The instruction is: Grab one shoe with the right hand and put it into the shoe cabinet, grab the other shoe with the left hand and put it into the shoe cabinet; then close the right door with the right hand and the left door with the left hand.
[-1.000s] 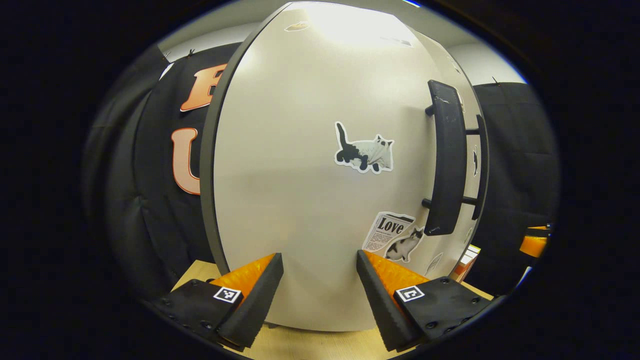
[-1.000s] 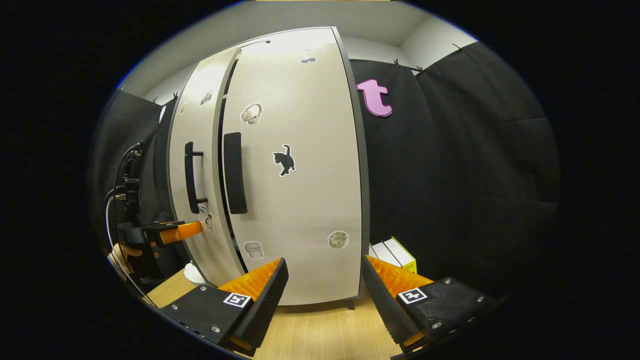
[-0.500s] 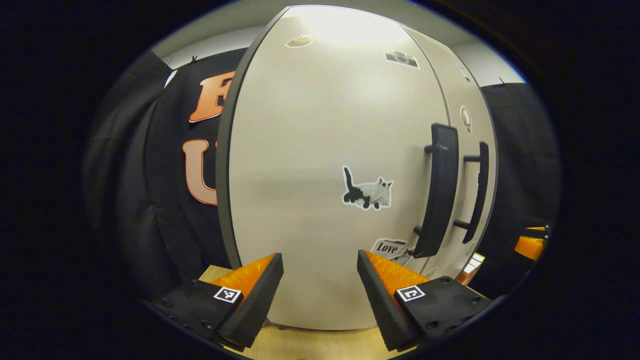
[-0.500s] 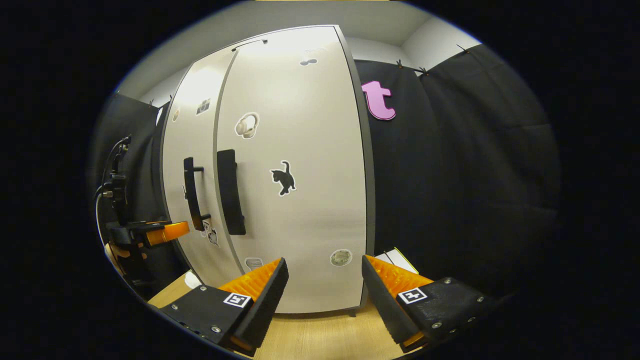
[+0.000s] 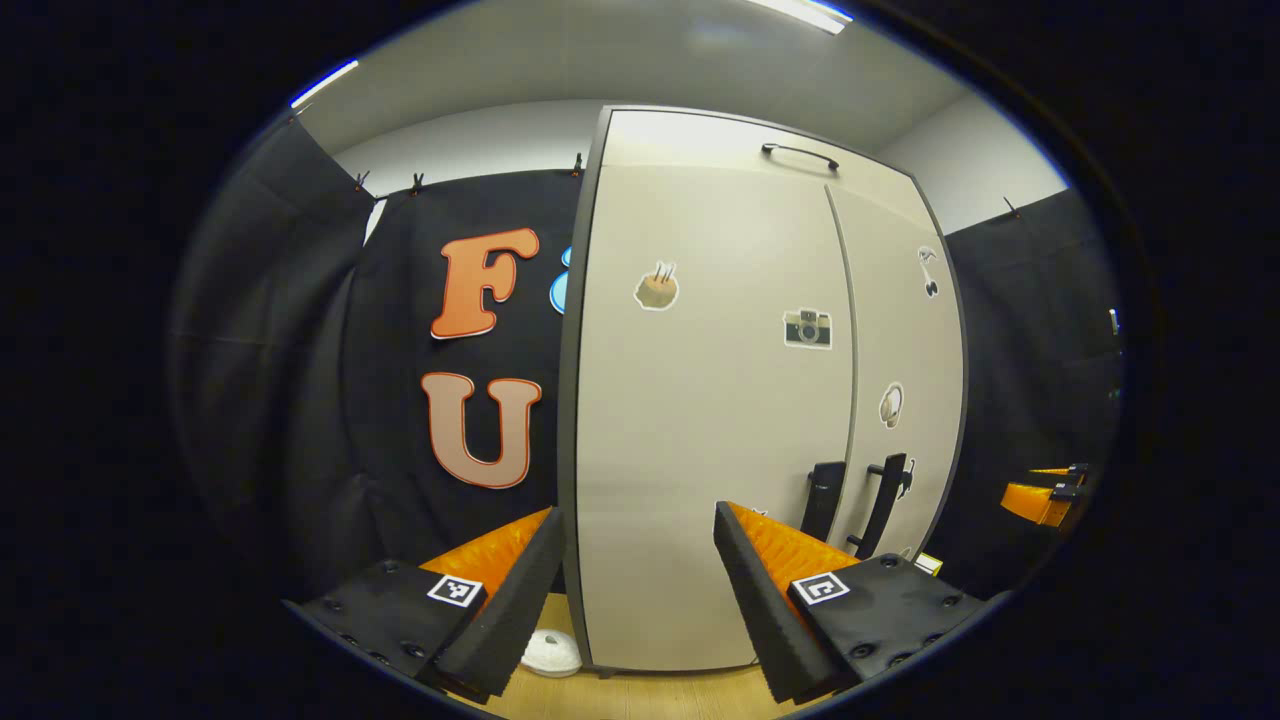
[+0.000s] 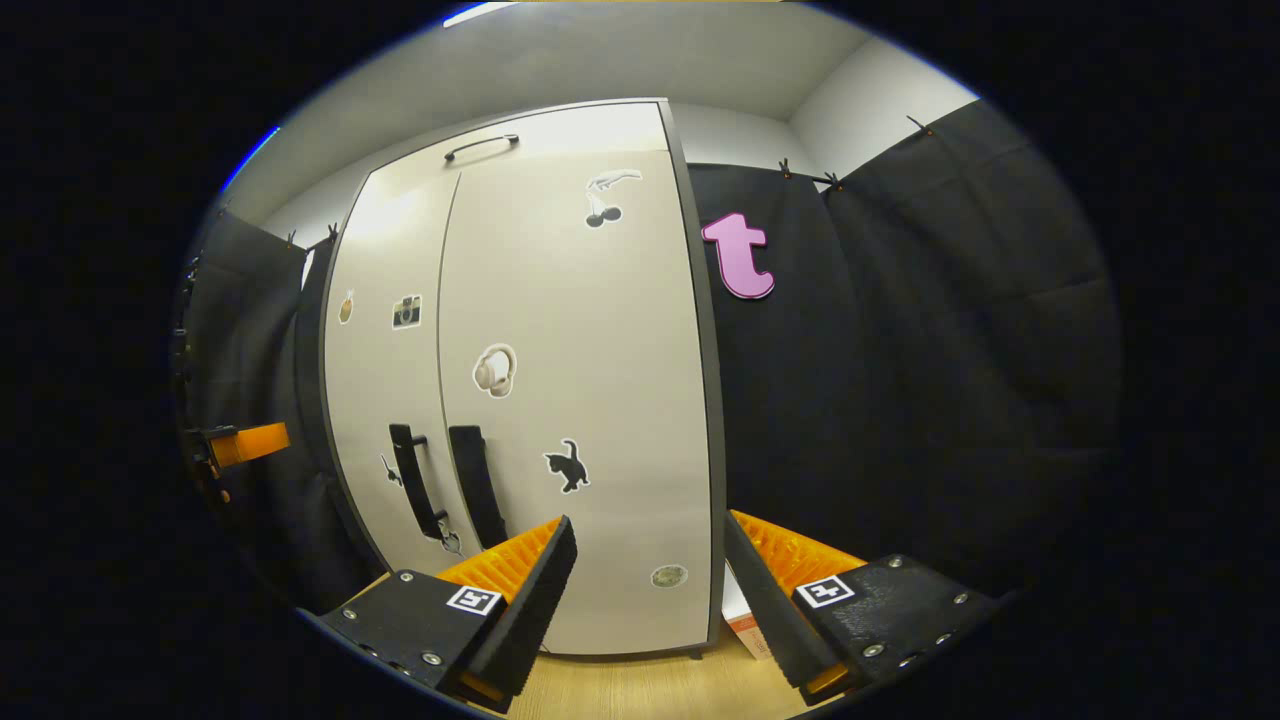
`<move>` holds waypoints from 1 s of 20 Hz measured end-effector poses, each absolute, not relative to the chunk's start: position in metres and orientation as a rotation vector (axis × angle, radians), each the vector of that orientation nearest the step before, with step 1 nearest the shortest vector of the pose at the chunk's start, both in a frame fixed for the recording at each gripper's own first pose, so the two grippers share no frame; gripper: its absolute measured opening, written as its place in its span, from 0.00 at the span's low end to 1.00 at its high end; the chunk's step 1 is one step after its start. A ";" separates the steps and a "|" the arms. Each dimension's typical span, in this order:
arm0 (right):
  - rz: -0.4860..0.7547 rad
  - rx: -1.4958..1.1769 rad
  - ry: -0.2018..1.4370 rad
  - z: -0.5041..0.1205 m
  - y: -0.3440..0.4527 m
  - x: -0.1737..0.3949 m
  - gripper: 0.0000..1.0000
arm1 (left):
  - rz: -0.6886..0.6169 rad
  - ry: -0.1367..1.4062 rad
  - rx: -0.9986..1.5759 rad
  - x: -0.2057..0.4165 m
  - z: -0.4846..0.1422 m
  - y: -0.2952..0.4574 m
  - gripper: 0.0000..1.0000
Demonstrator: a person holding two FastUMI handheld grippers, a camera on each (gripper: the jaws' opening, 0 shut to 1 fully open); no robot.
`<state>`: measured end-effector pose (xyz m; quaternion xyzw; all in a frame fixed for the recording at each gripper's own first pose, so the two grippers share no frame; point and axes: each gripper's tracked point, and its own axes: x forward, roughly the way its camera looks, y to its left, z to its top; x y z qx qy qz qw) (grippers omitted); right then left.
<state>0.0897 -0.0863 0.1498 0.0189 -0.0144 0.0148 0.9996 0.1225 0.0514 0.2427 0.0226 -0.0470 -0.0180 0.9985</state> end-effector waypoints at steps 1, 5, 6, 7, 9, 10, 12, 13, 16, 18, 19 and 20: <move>0.025 0.029 -0.042 0.158 -0.088 0.084 0.92 | -0.041 -0.102 0.028 0.114 0.251 0.056 0.94; 0.002 -0.007 -0.080 0.184 -0.098 0.064 0.91 | -0.031 -0.130 -0.019 0.083 0.276 0.086 0.94; -0.006 -0.016 -0.084 0.188 -0.100 0.059 0.91 | -0.025 -0.134 -0.025 0.101 0.282 0.091 0.94; -0.014 -0.025 -0.090 0.192 -0.102 0.055 0.91 | -0.020 -0.140 -0.037 0.107 0.288 0.099 0.94; -0.026 -0.047 -0.100 0.198 -0.104 0.047 0.91 | -0.006 -0.150 -0.052 0.099 0.294 0.112 0.94; -0.033 -0.060 -0.103 0.199 -0.105 0.042 0.91 | 0.001 -0.158 -0.047 0.096 0.297 0.119 0.96; -0.033 -0.074 -0.103 0.199 -0.102 0.036 0.91 | 0.015 -0.164 -0.028 0.091 0.303 0.131 0.97; -0.028 -0.074 -0.102 0.198 -0.098 0.033 0.91 | 0.022 -0.166 -0.021 0.090 0.303 0.135 0.94; -0.015 -0.075 -0.095 0.194 -0.089 0.028 0.91 | 0.027 -0.167 -0.019 0.079 0.305 0.143 0.96; -0.003 -0.080 -0.091 0.191 -0.080 0.025 0.91 | 0.036 -0.167 -0.021 0.073 0.305 0.150 0.96; 0.008 -0.081 -0.095 0.191 -0.075 0.024 0.92 | 0.039 -0.167 -0.022 0.072 0.306 0.153 0.96; 0.016 -0.081 -0.097 0.191 -0.071 0.023 0.91 | 0.041 -0.168 -0.021 0.069 0.306 0.155 0.96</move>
